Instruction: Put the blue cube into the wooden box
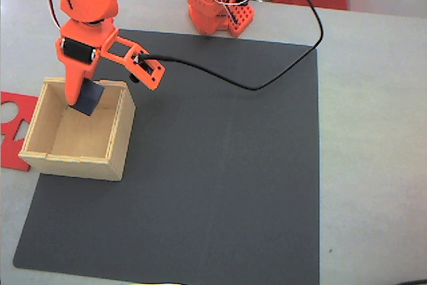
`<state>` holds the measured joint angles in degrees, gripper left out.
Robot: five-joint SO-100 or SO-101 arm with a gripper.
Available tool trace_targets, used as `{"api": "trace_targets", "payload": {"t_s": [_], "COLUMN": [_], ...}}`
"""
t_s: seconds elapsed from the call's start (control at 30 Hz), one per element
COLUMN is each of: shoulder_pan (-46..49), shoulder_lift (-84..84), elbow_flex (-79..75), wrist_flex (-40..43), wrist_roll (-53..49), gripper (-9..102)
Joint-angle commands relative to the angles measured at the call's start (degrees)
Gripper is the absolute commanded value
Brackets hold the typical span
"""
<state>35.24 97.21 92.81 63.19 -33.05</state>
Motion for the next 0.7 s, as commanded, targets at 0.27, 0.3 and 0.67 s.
{"api": "trace_targets", "payload": {"t_s": [0.27,0.3,0.67], "shoulder_pan": [7.6,7.6,4.7], "shoulder_lift": [-11.1,-12.3,-18.8], "elbow_flex": [-20.4,-20.7,-20.5], "wrist_flex": [0.2,0.2,-0.9], "wrist_roll": [1.1,1.1,2.0], "gripper": [0,0,0]}}
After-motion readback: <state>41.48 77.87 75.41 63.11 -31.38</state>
